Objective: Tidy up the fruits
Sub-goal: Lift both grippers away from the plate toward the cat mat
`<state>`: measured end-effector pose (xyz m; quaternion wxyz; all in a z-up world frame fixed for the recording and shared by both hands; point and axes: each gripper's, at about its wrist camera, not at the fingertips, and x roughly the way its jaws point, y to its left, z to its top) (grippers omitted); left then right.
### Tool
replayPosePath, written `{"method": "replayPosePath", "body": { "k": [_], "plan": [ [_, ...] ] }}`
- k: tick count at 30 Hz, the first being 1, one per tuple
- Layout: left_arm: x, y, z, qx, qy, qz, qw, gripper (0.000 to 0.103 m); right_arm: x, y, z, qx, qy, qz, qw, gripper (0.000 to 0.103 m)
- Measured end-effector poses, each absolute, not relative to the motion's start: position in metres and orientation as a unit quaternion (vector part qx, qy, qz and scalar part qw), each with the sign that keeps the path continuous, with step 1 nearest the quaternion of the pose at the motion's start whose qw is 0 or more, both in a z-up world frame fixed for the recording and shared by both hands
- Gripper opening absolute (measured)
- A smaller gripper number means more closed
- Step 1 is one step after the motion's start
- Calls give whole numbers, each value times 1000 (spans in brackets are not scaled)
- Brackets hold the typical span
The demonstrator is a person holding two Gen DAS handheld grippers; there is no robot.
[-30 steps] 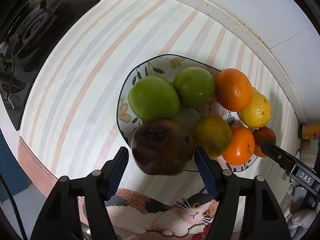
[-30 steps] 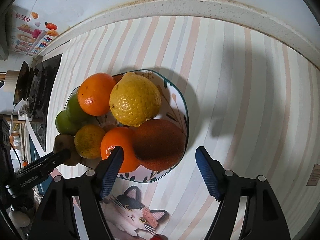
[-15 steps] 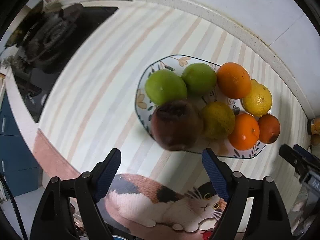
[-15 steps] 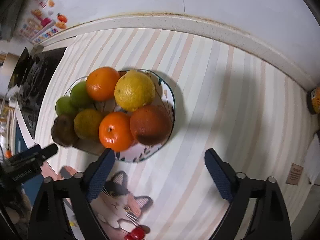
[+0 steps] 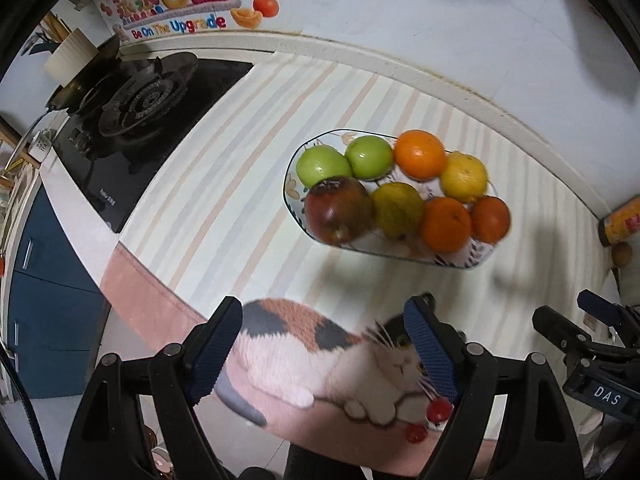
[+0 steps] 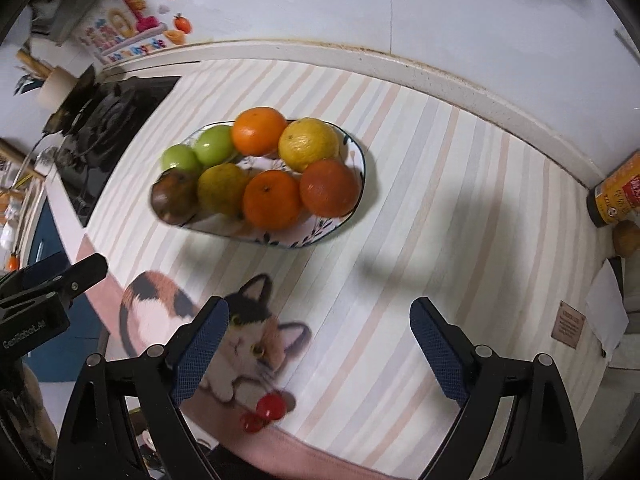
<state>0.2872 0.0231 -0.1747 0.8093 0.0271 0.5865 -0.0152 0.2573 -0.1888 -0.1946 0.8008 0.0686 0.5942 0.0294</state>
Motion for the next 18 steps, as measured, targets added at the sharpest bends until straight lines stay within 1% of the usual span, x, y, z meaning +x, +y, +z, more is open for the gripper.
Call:
{"method": "replayPosePath", "body": {
  "k": [7, 18],
  "plan": [
    [244, 20, -137, 30, 546, -10, 837, 83, 213, -188, -147, 49, 559, 38, 827, 94],
    [192, 15, -83, 17, 515, -27, 857, 83, 163, -187, -73, 31, 505, 48, 861, 94]
  ]
}}
